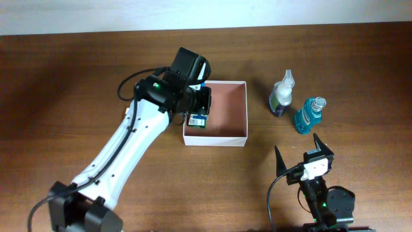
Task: Pack container
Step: 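Carry the blue razor over the pink box with the left gripper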
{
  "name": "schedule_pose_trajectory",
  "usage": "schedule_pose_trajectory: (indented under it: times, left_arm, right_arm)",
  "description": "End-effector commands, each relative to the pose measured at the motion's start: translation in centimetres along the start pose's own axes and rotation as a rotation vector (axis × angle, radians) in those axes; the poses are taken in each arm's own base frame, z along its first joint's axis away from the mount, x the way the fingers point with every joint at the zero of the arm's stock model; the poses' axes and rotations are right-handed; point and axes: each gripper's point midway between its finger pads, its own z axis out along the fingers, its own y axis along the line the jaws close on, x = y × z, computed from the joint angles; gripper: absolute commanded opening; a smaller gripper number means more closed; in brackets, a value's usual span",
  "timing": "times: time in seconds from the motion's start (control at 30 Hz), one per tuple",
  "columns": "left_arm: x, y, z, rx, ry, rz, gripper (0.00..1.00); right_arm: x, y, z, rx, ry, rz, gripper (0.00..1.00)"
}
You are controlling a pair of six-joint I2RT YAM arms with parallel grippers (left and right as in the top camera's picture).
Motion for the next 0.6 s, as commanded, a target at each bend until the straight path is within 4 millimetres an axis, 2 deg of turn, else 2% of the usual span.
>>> schedule_pose_trajectory:
  times: [0.0, 0.2, 0.43, 0.57]
  left_arm:
    - [0.1, 0.6, 1.9, -0.036, 0.030, -0.027, 0.04]
    - [0.7, 1.5, 4.8, -0.083, 0.079, -0.029, 0.04]
    - [1.0, 2.8, 6.8, -0.146, 0.099, -0.028, 0.04]
    - [1.8, 3.3, 8.4, -0.167, 0.139, -0.029, 0.04]
  right_arm:
    - [0.2, -0.2, 0.0, 0.010, 0.003, 0.005, 0.98]
    - [0.3, -0.2, 0.0, 0.010, 0.003, 0.005, 0.98]
    - [0.3, -0.2, 0.0, 0.010, 0.003, 0.005, 0.98]
    - [0.3, -0.2, 0.0, 0.010, 0.003, 0.005, 0.98]
